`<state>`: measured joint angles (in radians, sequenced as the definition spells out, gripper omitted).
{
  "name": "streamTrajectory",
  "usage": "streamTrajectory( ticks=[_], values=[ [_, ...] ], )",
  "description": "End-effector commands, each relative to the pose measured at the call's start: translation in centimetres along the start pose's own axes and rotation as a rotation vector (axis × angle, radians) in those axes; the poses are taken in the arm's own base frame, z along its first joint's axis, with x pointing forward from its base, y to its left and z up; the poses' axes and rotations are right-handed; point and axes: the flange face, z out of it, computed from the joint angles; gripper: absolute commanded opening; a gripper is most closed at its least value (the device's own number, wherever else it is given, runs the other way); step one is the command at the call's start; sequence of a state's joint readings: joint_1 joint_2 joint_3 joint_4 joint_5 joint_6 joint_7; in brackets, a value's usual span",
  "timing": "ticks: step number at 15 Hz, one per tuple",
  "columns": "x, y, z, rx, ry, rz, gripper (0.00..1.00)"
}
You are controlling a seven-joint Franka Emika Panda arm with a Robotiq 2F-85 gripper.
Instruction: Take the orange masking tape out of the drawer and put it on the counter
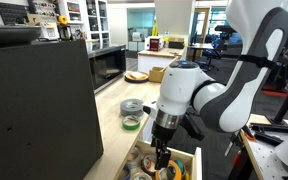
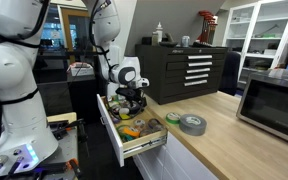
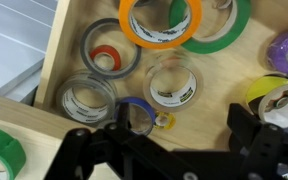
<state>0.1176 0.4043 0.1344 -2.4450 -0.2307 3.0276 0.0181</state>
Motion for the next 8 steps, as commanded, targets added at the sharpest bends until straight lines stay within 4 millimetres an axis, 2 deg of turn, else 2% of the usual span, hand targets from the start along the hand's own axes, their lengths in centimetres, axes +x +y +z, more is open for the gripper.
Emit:
streamTrajectory(
  ticks=[1, 7, 8],
  values=[
    [0.05, -0.01, 0.38, 0.005, -0.005, 0.002, 1.00],
    [0.02, 0.02, 0.53, 0.006, -0.008, 0.005, 1.00],
    [-0.24, -0.03, 1.05, 0.014, -0.014, 0.013, 1.00]
  ],
)
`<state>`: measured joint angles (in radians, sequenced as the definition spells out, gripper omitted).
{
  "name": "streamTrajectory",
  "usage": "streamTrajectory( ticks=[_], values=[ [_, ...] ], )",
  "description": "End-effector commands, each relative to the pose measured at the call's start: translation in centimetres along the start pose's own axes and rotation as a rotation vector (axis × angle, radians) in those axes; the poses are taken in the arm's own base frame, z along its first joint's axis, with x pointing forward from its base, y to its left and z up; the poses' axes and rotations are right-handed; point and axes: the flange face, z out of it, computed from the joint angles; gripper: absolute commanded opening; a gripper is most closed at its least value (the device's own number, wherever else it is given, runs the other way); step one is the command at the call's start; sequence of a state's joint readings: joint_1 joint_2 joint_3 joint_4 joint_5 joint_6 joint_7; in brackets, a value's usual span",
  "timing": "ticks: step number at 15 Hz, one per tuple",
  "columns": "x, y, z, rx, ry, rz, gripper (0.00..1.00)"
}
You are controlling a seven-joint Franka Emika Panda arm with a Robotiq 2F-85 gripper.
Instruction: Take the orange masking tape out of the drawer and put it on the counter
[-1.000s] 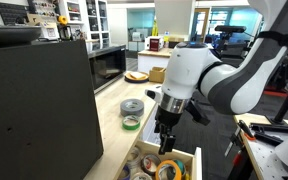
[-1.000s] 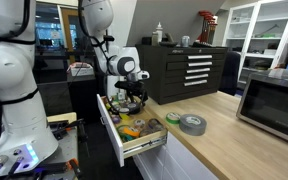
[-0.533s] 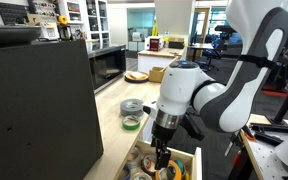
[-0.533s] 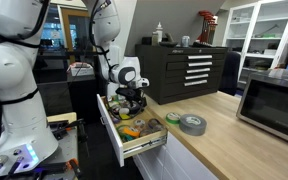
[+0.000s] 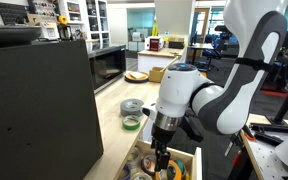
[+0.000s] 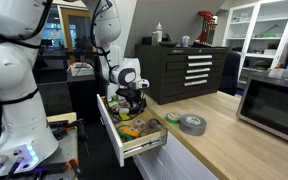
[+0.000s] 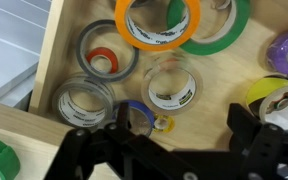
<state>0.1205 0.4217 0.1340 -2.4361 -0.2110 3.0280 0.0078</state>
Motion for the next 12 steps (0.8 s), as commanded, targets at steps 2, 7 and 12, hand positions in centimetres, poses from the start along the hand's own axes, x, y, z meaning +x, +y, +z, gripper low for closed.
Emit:
streamTrajectory(
  ticks=[2, 7, 12],
  values=[
    [-0.2, -0.7, 1.6, 0.030, -0.016, 0.002, 1.00],
    [0.5, -3.7, 4.1, 0.095, -0.035, -0.043, 1.00],
    [1.8, -5.6, 6.6, 0.138, -0.044, -0.098, 1.00]
  ],
)
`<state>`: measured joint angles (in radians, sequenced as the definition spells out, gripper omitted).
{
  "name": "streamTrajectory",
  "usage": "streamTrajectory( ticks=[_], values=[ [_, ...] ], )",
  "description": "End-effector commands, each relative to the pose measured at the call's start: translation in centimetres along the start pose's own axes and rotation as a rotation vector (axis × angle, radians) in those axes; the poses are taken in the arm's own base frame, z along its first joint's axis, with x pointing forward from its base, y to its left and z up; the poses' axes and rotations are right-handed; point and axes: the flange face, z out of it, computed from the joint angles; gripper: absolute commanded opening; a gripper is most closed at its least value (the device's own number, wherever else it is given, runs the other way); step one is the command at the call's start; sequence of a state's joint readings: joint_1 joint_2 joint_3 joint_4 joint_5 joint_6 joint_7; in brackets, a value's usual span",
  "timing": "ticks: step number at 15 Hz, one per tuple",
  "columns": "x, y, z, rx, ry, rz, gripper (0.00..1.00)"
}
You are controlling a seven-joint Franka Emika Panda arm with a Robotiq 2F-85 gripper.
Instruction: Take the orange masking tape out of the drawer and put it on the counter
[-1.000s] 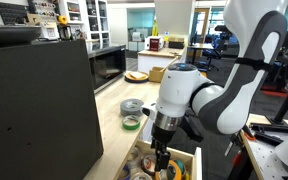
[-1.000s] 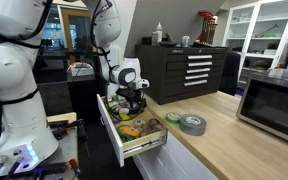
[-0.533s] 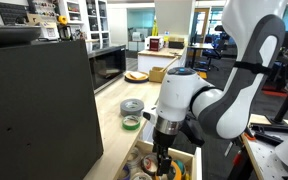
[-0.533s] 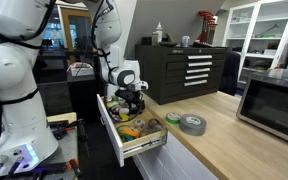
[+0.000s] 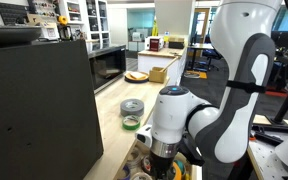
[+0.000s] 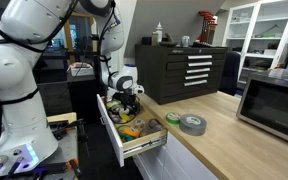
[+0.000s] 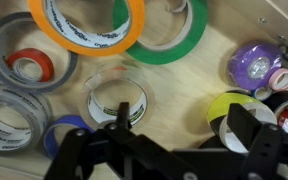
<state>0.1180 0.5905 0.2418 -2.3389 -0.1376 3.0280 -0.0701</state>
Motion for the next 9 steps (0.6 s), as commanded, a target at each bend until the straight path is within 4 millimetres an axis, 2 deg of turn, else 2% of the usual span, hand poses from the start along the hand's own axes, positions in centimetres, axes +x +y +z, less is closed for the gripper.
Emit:
streamTrajectory(
  ticks=[1, 9],
  values=[
    [1.3, -0.2, 1.9, 0.036, 0.001, -0.034, 1.00],
    [2.9, -0.1, 6.8, 0.084, -0.013, -0.108, 1.00]
  ],
)
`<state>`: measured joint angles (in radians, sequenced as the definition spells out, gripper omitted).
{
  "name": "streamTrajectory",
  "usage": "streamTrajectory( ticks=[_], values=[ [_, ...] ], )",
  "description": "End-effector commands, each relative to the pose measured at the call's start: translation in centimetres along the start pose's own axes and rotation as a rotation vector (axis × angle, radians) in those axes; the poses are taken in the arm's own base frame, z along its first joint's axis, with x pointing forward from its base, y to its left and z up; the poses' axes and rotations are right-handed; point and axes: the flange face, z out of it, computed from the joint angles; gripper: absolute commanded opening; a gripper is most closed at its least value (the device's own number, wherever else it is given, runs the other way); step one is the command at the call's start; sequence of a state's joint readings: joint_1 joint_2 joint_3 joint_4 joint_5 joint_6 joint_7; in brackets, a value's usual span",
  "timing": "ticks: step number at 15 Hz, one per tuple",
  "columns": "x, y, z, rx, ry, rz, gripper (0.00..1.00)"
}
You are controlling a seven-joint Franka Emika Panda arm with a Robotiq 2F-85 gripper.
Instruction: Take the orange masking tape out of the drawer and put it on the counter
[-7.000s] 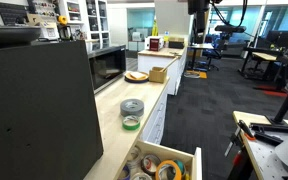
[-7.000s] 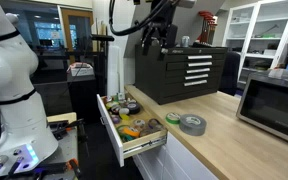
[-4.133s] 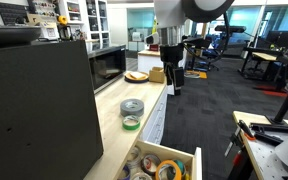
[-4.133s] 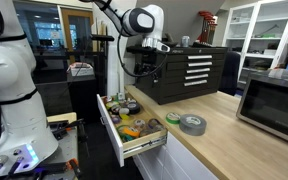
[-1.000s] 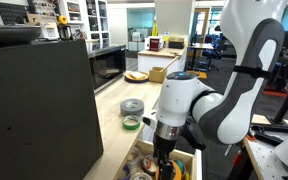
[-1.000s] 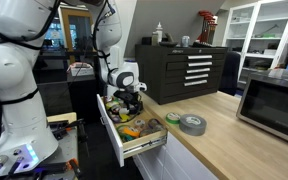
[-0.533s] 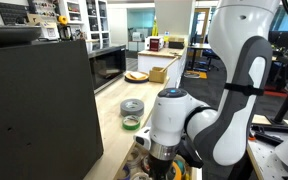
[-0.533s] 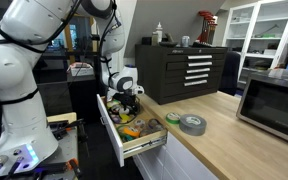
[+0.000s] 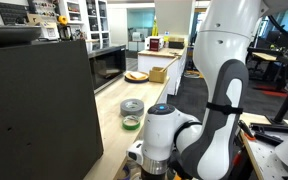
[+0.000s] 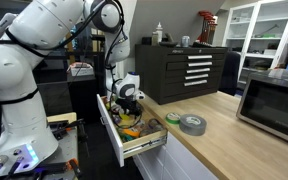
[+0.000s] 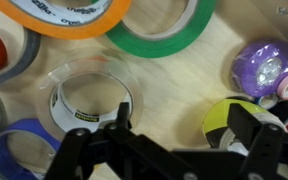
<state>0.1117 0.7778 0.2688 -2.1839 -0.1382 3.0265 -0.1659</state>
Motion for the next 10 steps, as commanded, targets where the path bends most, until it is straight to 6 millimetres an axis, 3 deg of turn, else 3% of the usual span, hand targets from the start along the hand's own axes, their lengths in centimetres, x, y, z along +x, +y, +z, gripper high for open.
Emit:
streamTrajectory(
  ticks=[1, 5, 10],
  values=[
    [1.2, 0.6, 1.7, 0.031, 0.002, -0.041, 1.00],
    [1.3, 1.1, 2.9, 0.036, -0.001, -0.071, 1.00],
    [0.9, 1.9, 3.0, 0.033, -0.006, -0.075, 1.00]
  ],
)
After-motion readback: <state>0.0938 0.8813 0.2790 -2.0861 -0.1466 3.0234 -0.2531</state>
